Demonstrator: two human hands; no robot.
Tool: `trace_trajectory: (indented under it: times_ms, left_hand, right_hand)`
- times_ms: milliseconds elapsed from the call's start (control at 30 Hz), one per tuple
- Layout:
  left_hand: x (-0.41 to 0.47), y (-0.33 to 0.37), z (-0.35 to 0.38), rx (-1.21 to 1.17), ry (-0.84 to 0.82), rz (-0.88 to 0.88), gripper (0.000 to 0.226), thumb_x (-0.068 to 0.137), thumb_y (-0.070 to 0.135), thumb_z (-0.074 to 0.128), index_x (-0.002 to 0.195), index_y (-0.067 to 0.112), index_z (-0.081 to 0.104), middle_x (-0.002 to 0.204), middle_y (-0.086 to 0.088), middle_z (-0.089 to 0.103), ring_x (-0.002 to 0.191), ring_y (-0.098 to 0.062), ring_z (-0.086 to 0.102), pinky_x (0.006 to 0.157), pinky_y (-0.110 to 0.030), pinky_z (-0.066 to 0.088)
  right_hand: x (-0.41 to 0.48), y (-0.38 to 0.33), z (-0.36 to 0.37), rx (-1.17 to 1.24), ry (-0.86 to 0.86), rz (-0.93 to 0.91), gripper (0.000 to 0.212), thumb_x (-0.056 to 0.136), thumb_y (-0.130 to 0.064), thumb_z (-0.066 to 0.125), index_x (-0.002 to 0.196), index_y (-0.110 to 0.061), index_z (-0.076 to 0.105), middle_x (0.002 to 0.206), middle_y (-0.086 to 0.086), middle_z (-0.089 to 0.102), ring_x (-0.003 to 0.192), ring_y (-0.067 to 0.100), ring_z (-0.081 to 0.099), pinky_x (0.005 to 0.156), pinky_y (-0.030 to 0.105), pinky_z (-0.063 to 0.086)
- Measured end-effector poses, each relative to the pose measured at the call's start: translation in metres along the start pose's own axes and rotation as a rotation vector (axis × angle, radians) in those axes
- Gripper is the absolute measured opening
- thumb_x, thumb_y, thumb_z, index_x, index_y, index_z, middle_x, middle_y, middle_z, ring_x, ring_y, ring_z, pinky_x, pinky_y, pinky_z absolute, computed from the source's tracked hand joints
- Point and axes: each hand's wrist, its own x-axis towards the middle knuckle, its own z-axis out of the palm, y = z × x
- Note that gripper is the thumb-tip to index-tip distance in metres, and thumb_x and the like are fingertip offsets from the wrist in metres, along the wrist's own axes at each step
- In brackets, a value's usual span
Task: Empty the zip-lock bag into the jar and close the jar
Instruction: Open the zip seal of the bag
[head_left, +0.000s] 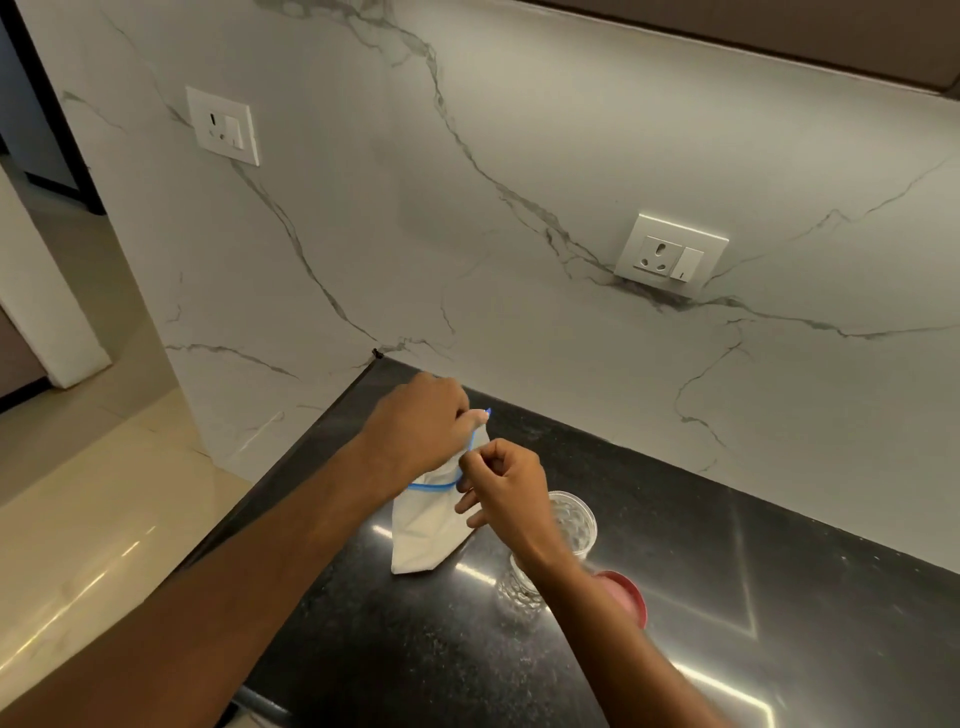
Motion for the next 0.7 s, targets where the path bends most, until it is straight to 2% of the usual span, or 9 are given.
trace_trajectory:
  times_ms: [67,167,233,300,400,467,533,600,700]
  left_hand:
    - [0.005,0.013,0.002,-0.020,-0.082,-0.050,0.052,0.101,0.054,0.060,0.062,0.019,0.056,0.057,0.002,0.052,0.050,-0.010,0.049,0.055,-0.025,0.040]
    - [0.010,0.020,0.006,-0.007,-0.130,-0.063,0.032,0.100,0.042,0.066,0.093,0.013,0.076,0.079,-0.003,0.069,0.073,-0.016,0.067,0.070,-0.032,0.054]
    - [0.009,0.019,0.008,-0.026,-0.095,-0.058,0.024,0.102,0.035,0.066,0.105,0.014,0.079,0.093,-0.006,0.076,0.082,-0.019,0.072,0.076,-0.033,0.059]
    - [0.007,0.016,0.007,-0.047,-0.058,-0.040,0.025,0.103,0.036,0.065,0.102,0.015,0.079,0.091,-0.006,0.077,0.080,-0.019,0.073,0.075,-0.033,0.059]
    - [0.006,0.010,-0.006,-0.077,0.037,0.003,0.029,0.103,0.037,0.064,0.090,0.016,0.079,0.074,-0.002,0.072,0.069,-0.018,0.070,0.064,-0.032,0.056]
    - [0.006,0.014,-0.022,-0.107,0.124,0.060,0.032,0.103,0.039,0.065,0.081,0.017,0.076,0.066,0.001,0.066,0.061,-0.016,0.065,0.059,-0.031,0.053]
    - [0.006,0.028,-0.038,-0.145,0.190,0.131,0.039,0.103,0.041,0.065,0.078,0.013,0.075,0.067,-0.006,0.069,0.062,-0.025,0.068,0.064,-0.039,0.060]
    - [0.006,0.048,-0.052,-0.178,0.271,0.209,0.040,0.103,0.041,0.065,0.081,0.010,0.077,0.069,-0.011,0.071,0.064,-0.030,0.069,0.062,-0.040,0.058]
    - [0.007,0.077,-0.069,-0.244,0.406,0.330,0.036,0.103,0.038,0.065,0.086,0.009,0.081,0.071,-0.011,0.074,0.064,-0.029,0.068,0.061,-0.039,0.054]
  right_hand:
    - [-0.001,0.000,0.003,-0.019,0.010,-0.026,0.020,0.105,-0.021,0.058,0.095,-0.010,0.070,0.079,0.008,0.076,0.059,0.016,0.071,0.052,0.026,0.056]
    - [-0.004,0.002,0.008,-0.040,0.015,-0.053,0.022,0.107,-0.021,0.055,0.101,-0.008,0.071,0.083,0.010,0.076,0.060,0.014,0.069,0.052,0.025,0.054]
    - [-0.007,0.003,0.008,-0.040,0.015,-0.070,0.021,0.108,-0.020,0.054,0.104,-0.008,0.071,0.086,0.010,0.076,0.062,0.014,0.070,0.055,0.027,0.056]
    - [-0.010,0.004,0.001,-0.010,0.041,-0.114,0.018,0.107,-0.018,0.056,0.105,-0.009,0.071,0.087,0.010,0.076,0.064,0.017,0.071,0.057,0.032,0.059]
    - [-0.014,0.002,-0.018,0.107,0.121,-0.187,0.011,0.104,-0.016,0.061,0.105,-0.011,0.071,0.085,0.011,0.075,0.068,0.022,0.072,0.060,0.038,0.060]
    - [-0.013,0.000,-0.035,0.186,0.197,-0.240,0.009,0.103,-0.012,0.062,0.104,-0.013,0.071,0.085,0.012,0.074,0.069,0.023,0.071,0.058,0.033,0.060]
    - [-0.010,-0.001,-0.053,0.201,0.298,-0.287,0.009,0.103,-0.010,0.062,0.103,-0.013,0.071,0.085,0.010,0.074,0.070,0.023,0.071,0.059,0.028,0.059]
    - [-0.004,0.000,-0.071,0.193,0.409,-0.260,0.009,0.103,-0.014,0.062,0.104,-0.016,0.071,0.089,0.006,0.074,0.077,0.024,0.073,0.063,0.028,0.061]
    - [0.005,0.006,-0.096,0.137,0.504,-0.099,0.009,0.104,-0.026,0.061,0.105,-0.026,0.069,0.100,-0.004,0.073,0.094,0.017,0.072,0.078,0.032,0.063]
